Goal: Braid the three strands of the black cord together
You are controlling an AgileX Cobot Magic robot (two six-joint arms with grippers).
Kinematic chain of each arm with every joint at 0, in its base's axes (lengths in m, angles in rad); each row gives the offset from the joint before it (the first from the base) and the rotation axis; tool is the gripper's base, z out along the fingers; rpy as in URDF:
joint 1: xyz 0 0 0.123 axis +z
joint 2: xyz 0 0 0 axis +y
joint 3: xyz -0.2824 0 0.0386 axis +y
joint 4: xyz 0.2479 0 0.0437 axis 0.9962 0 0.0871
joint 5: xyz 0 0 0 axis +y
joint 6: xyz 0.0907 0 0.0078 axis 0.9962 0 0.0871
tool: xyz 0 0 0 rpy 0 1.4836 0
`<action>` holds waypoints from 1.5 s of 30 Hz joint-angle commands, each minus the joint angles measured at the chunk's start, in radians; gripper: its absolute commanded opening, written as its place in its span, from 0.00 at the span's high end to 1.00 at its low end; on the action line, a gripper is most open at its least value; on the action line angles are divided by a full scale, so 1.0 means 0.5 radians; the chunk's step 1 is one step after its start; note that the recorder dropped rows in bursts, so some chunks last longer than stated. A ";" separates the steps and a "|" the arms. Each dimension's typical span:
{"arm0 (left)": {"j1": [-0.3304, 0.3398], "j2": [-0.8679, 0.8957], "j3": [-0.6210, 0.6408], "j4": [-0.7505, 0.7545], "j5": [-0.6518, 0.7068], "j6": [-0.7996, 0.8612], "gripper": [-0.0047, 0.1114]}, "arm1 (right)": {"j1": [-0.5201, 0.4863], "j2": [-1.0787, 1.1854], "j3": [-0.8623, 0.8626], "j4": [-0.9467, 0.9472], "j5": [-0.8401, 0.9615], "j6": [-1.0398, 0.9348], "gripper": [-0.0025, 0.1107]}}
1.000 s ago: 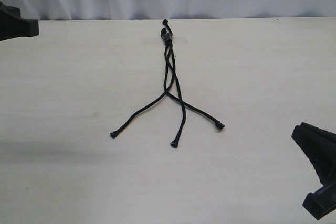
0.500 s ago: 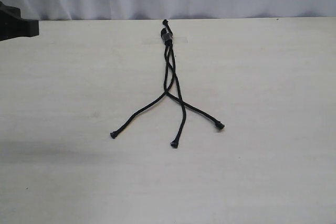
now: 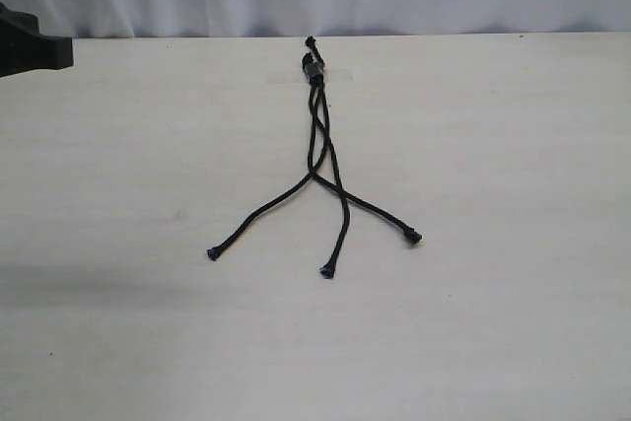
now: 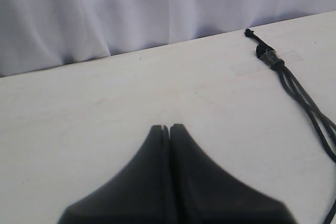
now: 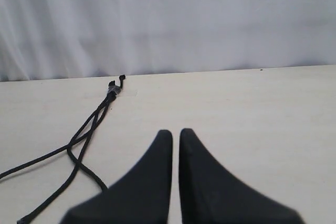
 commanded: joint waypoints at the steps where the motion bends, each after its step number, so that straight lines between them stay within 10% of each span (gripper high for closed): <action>1: 0.003 -0.013 0.004 -0.008 -0.012 -0.012 0.96 | -0.015 -0.011 0.005 0.002 0.020 -0.015 0.94; 18: 0.003 -0.112 0.036 -0.017 0.001 -0.012 0.96 | -0.015 -0.011 0.005 0.002 0.020 -0.015 0.94; 37: -0.007 -1.825 0.704 0.064 -0.018 0.006 0.96 | -0.015 -0.011 0.005 0.002 0.020 -0.015 0.94; 45: 0.187 -2.258 1.027 0.044 -0.010 -0.011 0.96 | -0.015 -0.011 0.005 0.002 0.020 -0.015 0.94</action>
